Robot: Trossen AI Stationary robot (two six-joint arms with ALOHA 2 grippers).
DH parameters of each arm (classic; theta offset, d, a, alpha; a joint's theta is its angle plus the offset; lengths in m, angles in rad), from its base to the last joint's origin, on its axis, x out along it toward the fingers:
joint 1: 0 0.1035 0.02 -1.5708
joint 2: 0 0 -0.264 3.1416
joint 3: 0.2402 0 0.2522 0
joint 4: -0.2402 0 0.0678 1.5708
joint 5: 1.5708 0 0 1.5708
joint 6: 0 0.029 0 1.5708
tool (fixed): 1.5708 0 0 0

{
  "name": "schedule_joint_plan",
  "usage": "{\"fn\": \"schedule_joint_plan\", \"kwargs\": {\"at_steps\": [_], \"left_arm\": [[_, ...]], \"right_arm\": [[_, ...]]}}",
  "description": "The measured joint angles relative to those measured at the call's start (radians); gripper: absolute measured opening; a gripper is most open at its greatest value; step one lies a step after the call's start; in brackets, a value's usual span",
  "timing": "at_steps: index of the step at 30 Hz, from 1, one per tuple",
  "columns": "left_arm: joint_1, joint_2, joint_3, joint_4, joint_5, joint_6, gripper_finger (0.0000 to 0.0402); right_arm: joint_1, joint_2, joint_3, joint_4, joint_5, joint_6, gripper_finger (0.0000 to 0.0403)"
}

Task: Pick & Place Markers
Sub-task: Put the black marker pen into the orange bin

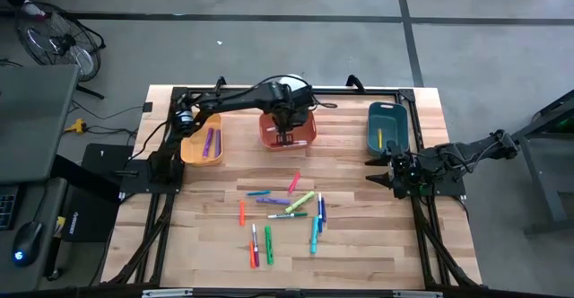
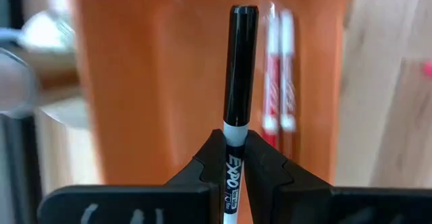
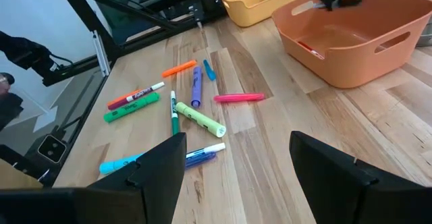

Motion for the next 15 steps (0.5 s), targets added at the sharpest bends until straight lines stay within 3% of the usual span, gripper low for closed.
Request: {"fn": "schedule_joint_plan", "kwargs": {"at_steps": [15], "left_arm": [[0.008, 0.004, -0.006, 0.008, 0.01, 0.012, 0.0025]], "right_arm": [[0.0, 0.001, 0.001, 0.003, 0.0, 0.0, 0.0252]]}}
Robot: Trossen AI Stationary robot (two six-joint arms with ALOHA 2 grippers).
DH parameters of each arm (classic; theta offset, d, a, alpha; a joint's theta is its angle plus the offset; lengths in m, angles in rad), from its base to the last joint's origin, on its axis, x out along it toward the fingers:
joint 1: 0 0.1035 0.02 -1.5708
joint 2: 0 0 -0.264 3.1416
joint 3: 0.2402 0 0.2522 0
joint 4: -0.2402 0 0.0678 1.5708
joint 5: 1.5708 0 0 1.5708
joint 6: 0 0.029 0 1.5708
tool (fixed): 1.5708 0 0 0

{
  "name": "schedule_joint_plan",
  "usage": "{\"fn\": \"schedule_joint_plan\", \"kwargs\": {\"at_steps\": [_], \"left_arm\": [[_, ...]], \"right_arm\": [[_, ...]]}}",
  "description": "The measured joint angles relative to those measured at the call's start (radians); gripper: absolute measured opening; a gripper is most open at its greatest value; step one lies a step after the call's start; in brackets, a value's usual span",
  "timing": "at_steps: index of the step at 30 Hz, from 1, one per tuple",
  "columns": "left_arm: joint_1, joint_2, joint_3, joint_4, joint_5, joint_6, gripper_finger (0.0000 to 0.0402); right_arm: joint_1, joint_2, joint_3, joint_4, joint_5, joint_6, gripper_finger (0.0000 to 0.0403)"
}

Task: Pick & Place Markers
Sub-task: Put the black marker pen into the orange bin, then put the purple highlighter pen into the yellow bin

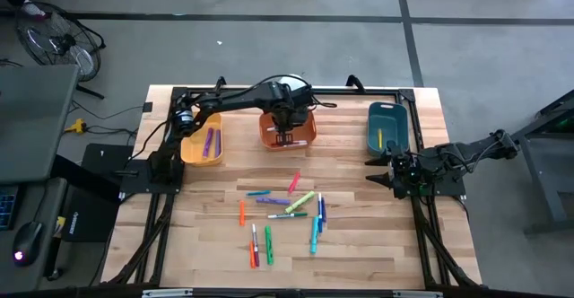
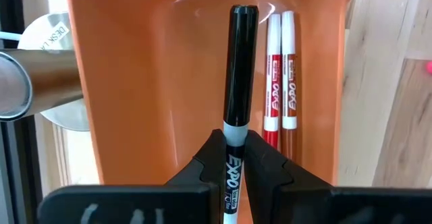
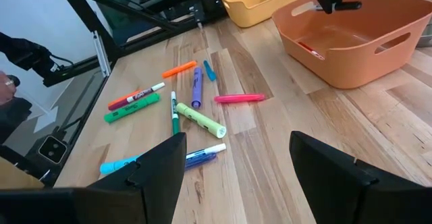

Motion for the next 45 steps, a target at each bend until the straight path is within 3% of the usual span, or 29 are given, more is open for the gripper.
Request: {"fn": "schedule_joint_plan", "kwargs": {"at_steps": [4, 9, 12, 29, 45], "left_arm": [[0.0, 0.0, 0.0, -0.005, 0.0, -0.001, 0.003], [-0.001, 0.0, -0.001, -0.006, -0.001, -0.008, 0.0085], [-0.001, 0.0, -0.001, -0.006, -0.007, -0.008, 0.0097], [-0.035, -0.042, -0.001, -0.032, -0.051, -0.095, 0.0098], [-0.214, -0.078, -0.001, -0.185, -0.032, -0.201, 0.0098]], "right_arm": [[0.0, 0.0, 0.0, 0.0, 0.0, 0.0, 0.0252], [0.0, 0.0, 0.0, 0.0, 0.0, 0.0, 0.0252], [0.0, 0.0, 0.0, 0.0, 0.0, 0.0, 0.0252], [0.0, 0.0, 0.0, 0.0, 0.0, 0.0, 0.0252], [0.0, 0.0, 0.0, 0.0, 0.0, 0.0, 0.0252]]}}
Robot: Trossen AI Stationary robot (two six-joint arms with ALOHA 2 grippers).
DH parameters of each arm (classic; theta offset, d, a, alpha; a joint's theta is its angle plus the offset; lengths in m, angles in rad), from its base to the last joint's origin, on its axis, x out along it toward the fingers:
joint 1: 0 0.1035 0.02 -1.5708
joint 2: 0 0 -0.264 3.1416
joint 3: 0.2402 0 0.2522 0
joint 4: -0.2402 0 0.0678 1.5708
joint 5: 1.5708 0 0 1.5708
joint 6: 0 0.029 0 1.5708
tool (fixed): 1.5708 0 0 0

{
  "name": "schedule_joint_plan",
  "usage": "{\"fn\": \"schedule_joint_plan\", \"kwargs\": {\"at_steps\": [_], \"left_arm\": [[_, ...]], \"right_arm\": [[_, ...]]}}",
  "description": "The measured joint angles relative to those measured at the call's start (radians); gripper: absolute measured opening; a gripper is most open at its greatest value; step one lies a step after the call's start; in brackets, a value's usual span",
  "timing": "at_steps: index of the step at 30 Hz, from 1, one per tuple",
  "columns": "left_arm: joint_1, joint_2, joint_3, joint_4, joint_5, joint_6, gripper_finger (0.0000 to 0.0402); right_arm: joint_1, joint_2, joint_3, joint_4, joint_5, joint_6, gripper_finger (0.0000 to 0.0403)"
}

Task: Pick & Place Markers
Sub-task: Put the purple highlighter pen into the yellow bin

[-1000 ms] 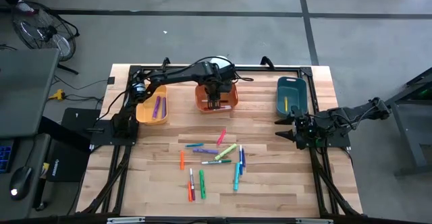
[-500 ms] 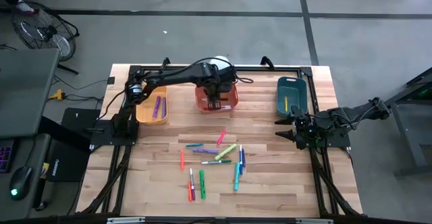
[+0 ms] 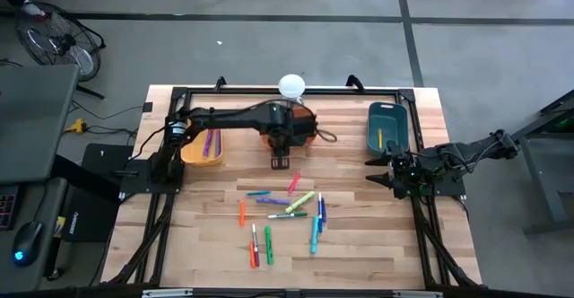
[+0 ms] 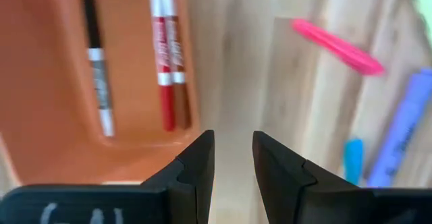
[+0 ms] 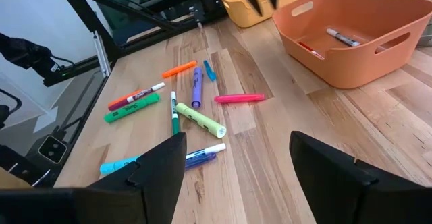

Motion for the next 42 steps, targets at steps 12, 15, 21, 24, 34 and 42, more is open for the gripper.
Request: {"fn": "schedule_joint_plan", "kwargs": {"at_steps": [12, 15, 21, 24, 34, 42], "left_arm": [[-0.141, 0.0, -0.007, -0.057, 0.092, -0.151, 0.0099], [-0.168, 0.001, -0.04, -0.04, 0.132, -0.178, 0.0099], [-0.218, 0.001, -0.107, -0.016, 0.148, -0.261, 0.0099], [-0.238, 0.001, -0.127, 0.028, 0.19, -0.257, 0.0099], [-0.279, -0.106, -0.296, 0.237, 0.237, -0.254, 0.0099], [-0.286, -0.248, -0.552, 0.451, 0.218, -0.158, 0.0099]], "right_arm": [[0.0, 0.0, 0.0, 0.0, 0.0, 0.0, 0.0252], [0.0, 0.0, 0.0, 0.0, 0.0, 0.0, 0.0252], [0.0, 0.0, 0.0, 0.0, 0.0, 0.0, 0.0252], [0.0, 0.0, 0.0, 0.0, 0.0, 0.0, 0.0252], [0.0, 0.0, 0.0, 0.0, 0.0, 0.0, 0.0252], [0.0, 0.0, 0.0, 0.0, 0.0, 0.0, 0.0252]]}}
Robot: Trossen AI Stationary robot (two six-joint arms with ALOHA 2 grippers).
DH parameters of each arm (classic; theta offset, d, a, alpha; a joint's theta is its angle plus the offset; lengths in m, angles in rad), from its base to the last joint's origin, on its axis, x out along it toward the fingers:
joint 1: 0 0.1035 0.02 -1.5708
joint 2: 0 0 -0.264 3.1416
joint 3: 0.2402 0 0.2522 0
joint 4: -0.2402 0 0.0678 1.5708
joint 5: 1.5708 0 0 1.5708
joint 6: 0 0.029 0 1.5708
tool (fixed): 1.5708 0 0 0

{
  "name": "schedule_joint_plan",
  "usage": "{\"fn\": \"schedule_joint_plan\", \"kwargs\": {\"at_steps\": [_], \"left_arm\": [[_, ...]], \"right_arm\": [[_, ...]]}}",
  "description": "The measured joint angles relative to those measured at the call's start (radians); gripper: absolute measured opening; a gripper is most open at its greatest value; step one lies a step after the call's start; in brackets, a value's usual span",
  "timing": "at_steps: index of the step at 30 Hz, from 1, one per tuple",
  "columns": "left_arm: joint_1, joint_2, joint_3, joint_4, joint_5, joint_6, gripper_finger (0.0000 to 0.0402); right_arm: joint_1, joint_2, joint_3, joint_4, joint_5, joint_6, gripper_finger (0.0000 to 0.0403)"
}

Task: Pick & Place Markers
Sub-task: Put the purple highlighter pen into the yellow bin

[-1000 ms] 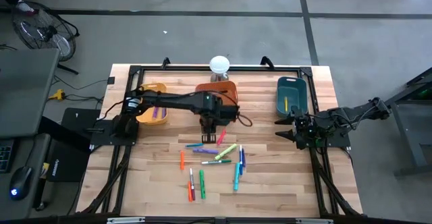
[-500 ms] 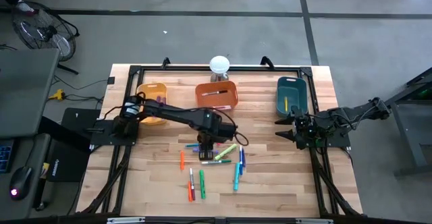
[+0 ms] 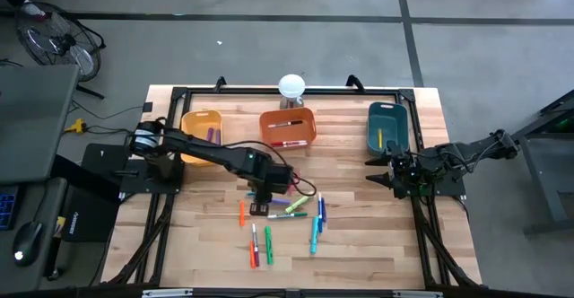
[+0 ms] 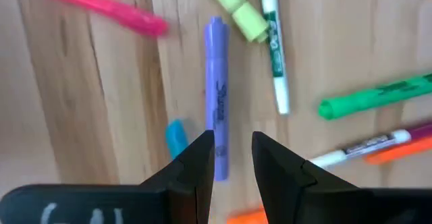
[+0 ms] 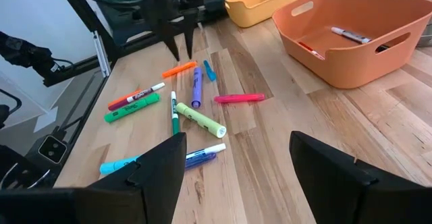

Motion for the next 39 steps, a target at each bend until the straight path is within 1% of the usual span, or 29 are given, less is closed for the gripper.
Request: {"fn": "schedule_joint_plan", "kwargs": {"at_steps": [2, 5, 8, 13, 16, 19, 24, 26, 30, 39], "left_arm": [[-0.001, -0.001, -0.03, 0.066, -0.002, 0.039, 0.0101], [-0.008, 0.001, -0.055, 0.074, 0.031, 0.085, 0.0116], [-0.009, -0.001, -0.062, 0.112, 0.043, 0.085, 0.0152], [-0.006, 0.0, -0.065, 0.128, -0.039, 0.069, 0.0225], [-0.006, 0.003, -0.065, 0.126, -0.054, 0.07, 0.0249], [-0.012, 0.029, -0.064, 0.135, -0.06, 0.069, 0.0254], [-0.013, 0.058, -0.062, 0.157, -0.064, 0.058, 0.0247], [-0.013, 0.058, -0.066, 0.143, -0.071, 0.056, 0.0245], [-0.013, 0.078, -0.061, 0.181, -0.081, 0.054, 0.0244], [-0.027, 0.102, -0.065, 0.186, -0.093, 0.058, 0.0244]], "right_arm": [[0.0, 0.002, 0.0, 0.001, 0.0, 0.0, 0.0252], [0.0, 0.005, 0.0, -0.003, 0.0, 0.0, 0.0252], [0.0, 0.013, 0.0, -0.002, -0.001, 0.0, 0.0252], [0.0, 0.02, 0.0, -0.002, 0.0, 0.0, 0.0252], [0.0, 0.02, 0.0, 0.0, 0.0, 0.0, 0.0252], [0.0, 0.02, 0.0, 0.0, 0.0, 0.0, 0.0252], [0.0, 0.02, 0.0, 0.0, 0.0, 0.0, 0.0252], [0.0, 0.02, 0.0, 0.0, 0.0, 0.0, 0.0252], [0.0, 0.02, 0.0, 0.0, 0.0, 0.0, 0.0252], [0.0, 0.021, 0.0, 0.001, 0.0, 0.0, 0.0252]]}}
